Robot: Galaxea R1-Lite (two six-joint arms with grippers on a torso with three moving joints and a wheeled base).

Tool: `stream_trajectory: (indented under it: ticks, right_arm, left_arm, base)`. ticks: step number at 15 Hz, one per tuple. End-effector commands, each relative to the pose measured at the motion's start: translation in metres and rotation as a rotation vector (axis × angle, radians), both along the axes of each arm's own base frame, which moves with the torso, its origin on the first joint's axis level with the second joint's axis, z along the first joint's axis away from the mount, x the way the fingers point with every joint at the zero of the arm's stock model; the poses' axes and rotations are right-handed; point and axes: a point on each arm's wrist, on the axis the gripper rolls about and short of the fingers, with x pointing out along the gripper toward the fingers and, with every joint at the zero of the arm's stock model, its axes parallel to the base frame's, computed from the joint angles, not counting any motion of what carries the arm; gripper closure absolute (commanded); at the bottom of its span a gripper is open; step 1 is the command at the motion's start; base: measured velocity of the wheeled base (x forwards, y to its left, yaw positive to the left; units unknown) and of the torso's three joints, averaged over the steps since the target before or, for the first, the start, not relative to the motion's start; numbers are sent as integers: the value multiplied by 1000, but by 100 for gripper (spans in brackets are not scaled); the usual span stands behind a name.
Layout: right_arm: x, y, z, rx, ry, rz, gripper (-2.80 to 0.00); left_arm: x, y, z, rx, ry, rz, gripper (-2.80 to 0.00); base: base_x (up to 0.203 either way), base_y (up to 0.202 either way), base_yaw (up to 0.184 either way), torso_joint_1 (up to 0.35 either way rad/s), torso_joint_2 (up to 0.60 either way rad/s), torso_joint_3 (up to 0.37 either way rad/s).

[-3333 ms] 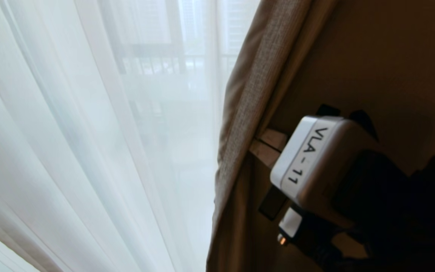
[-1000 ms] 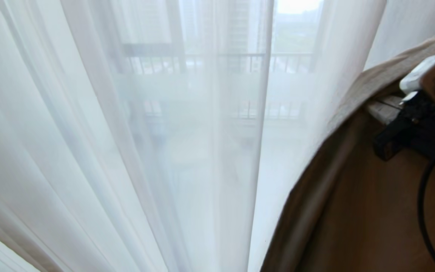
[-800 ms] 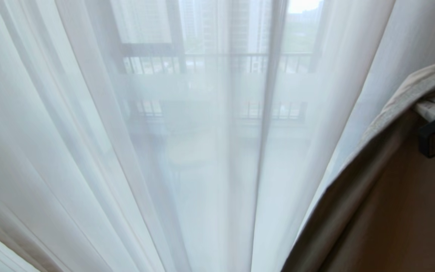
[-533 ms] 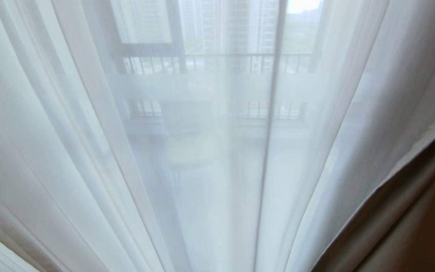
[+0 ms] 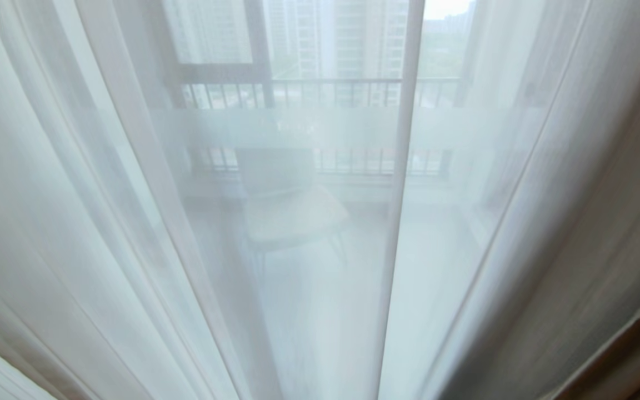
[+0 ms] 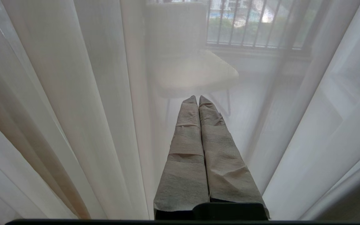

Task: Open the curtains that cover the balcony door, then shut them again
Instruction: Close the outer curtains on both sides

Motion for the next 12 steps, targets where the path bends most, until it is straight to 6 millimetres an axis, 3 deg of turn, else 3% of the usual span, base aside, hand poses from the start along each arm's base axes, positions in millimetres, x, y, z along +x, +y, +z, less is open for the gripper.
stream_trajectory:
  ticks: [1,3,4,8,12]
  right_arm:
    - [-11,1,-6,5,-12,-25,0]
    - [-13,1,-7,7,-14,-28,0]
    - [-14,1,-7,5,-18,-28,-280]
    - [-23,4,-5,-4,-48,-25,-280]
    - [-40,12,-23,-7,-57,3,-280]
  left_arm:
    - [0,0,0,-1,-1,1,0]
    - [0,0,0,-1,-1,1,0]
    - [0,0,0,-1,-1,1,0]
    - [0,0,0,-1,-1,1,0]
    - [0,0,0,-1,-1,1,0]
  base:
    - [0,0,0,0,0,0]
    - [0,0,0,0,0,0]
    - [0,0,0,0,0,0]
    - [0,0,0,0,0,0]
    - [0,0,0,0,0,0]
